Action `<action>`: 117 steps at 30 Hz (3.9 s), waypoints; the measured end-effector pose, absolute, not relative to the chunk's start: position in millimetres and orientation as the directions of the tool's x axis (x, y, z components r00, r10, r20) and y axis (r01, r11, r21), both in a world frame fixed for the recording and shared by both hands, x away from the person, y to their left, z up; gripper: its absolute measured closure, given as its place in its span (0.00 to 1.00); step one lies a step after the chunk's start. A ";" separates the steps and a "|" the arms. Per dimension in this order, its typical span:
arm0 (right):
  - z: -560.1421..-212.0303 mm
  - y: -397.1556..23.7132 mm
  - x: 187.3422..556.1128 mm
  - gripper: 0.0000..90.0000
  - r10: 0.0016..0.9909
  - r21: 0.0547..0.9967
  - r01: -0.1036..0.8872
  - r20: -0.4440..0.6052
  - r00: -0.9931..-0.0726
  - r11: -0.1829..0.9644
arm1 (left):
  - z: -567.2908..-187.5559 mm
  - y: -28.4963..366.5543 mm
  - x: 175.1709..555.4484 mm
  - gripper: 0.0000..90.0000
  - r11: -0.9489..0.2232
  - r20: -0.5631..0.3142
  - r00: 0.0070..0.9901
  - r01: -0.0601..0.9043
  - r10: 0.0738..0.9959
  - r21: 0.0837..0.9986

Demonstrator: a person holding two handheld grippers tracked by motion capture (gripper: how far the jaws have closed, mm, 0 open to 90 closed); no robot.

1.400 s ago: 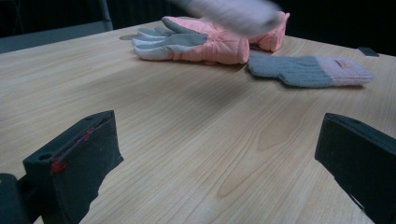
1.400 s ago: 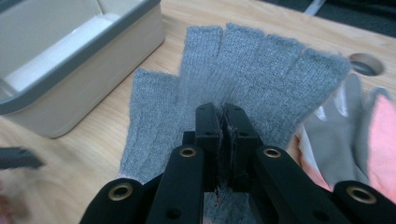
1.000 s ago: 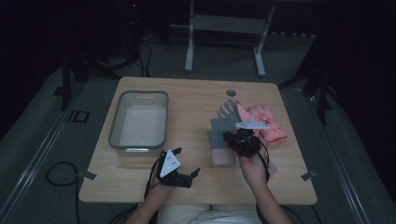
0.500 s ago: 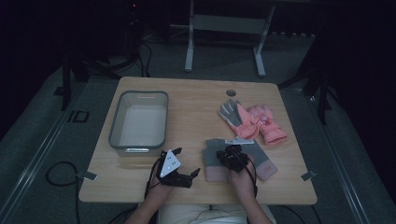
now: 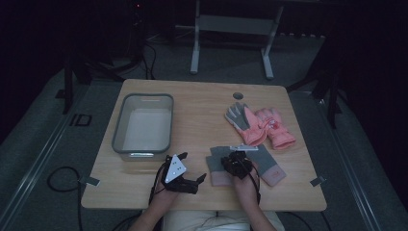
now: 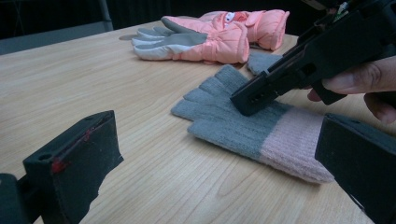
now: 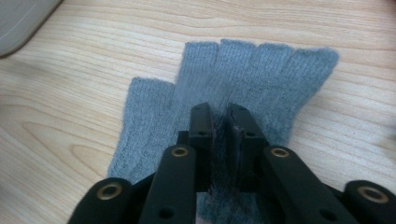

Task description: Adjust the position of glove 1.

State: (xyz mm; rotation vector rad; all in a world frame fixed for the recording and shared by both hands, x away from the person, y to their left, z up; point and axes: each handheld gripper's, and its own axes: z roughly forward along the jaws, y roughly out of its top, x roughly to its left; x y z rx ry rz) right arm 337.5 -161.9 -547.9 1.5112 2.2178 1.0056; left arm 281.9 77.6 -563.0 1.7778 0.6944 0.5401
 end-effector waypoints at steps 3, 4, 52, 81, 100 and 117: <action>-542.7 -164.1 335.7 0.83 0.894 0.687 0.697 0.157 -0.419 0.206 | -563.0 77.6 281.8 0.00 -0.231 0.023 0.725 0.189 0.688 0.954; -538.8 -165.9 334.9 0.80 0.890 0.695 0.690 0.163 -0.425 0.203 | -563.0 77.6 281.8 0.00 -0.231 0.024 0.726 0.188 0.688 0.954; -539.3 -310.1 354.4 0.94 0.750 0.625 0.573 -0.029 -0.661 0.530 | -563.3 77.4 280.8 0.00 -0.222 0.025 0.715 0.184 0.699 0.957; -491.5 -268.6 280.1 0.95 0.960 0.805 0.592 0.141 -0.242 0.031 | -563.4 77.5 280.4 0.00 -0.222 0.028 0.715 0.179 0.699 0.958; -550.5 -268.6 303.7 0.89 0.980 0.713 0.701 0.130 -0.149 0.012 | -563.2 76.5 280.2 0.00 -0.231 0.034 0.718 0.178 0.695 0.956; -525.1 -302.6 319.0 0.74 0.850 0.692 0.623 0.027 -0.526 0.364 | -563.2 76.3 280.1 0.00 -0.232 0.036 0.717 0.178 0.697 0.956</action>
